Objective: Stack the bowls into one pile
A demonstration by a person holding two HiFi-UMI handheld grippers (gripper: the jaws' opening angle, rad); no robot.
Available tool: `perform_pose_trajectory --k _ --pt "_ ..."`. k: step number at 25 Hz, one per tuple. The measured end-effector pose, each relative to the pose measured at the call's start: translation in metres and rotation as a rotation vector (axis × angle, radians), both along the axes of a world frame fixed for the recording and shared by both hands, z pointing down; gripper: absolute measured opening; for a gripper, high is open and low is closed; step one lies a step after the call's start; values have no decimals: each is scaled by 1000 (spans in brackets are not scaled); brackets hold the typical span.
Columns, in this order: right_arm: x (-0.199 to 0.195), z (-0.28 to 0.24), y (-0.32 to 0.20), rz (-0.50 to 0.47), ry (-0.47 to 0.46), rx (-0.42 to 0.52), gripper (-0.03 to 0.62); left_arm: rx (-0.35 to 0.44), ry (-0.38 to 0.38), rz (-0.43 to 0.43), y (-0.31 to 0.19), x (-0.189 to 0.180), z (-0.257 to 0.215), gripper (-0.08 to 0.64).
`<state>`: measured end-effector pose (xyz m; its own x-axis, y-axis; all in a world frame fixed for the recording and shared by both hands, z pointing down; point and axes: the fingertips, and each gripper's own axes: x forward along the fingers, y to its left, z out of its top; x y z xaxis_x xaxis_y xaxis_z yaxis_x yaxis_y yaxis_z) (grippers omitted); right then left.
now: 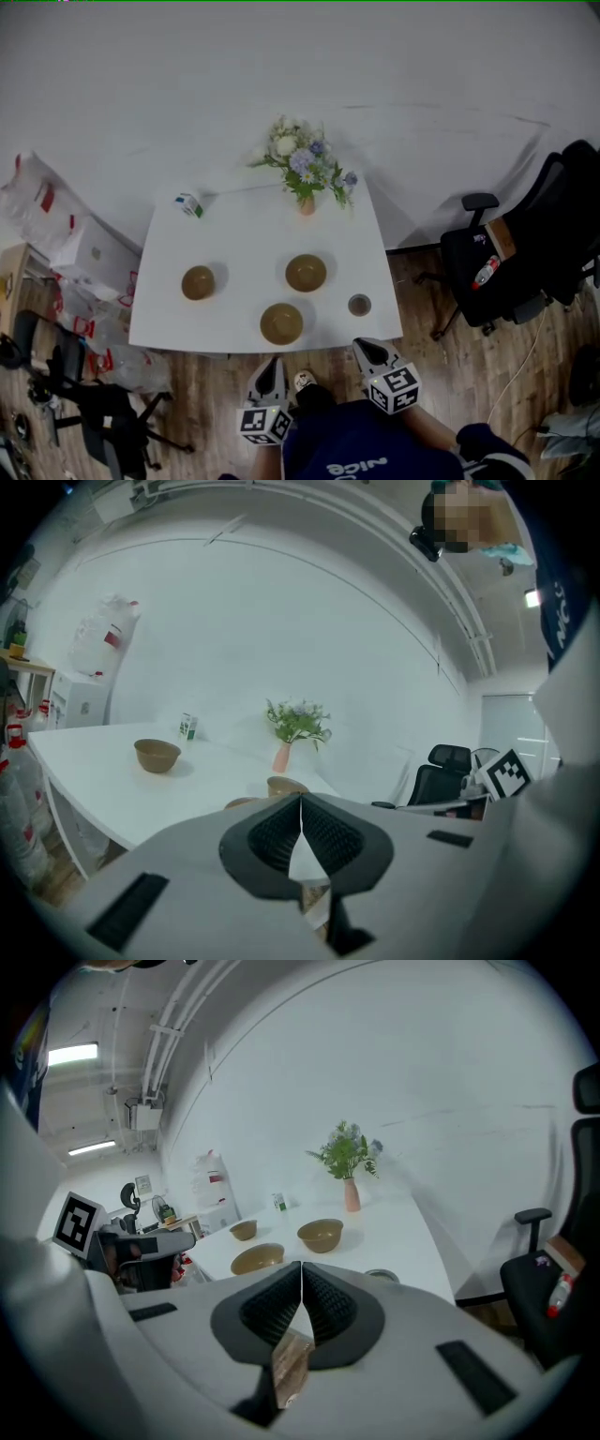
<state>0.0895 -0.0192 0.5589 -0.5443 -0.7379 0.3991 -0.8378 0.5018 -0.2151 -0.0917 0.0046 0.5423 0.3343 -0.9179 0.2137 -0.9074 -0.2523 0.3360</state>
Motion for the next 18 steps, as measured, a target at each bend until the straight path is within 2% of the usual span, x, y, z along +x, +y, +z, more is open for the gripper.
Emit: perform_pose_trajectory --k 7,11,12,15,18 --pt "-46 6 -50 40 -18 -45 23 -11 -14 9 -61 -58 0 20" --pt "-73 13 -77 55 -57 -93 28 -36 -4 17 -78 -83 3 20" --pt "-80 14 -84 49 -64 -101 40 -39 -7 23 -83 -88 5 20" --pt "-98 19 -104 19 -76 -135 135 -33 -1 20 -98 -100 8 20" --pt "-110 31 -110 -5 -63 -201 154 -46 13 8 -100 -107 9 20"
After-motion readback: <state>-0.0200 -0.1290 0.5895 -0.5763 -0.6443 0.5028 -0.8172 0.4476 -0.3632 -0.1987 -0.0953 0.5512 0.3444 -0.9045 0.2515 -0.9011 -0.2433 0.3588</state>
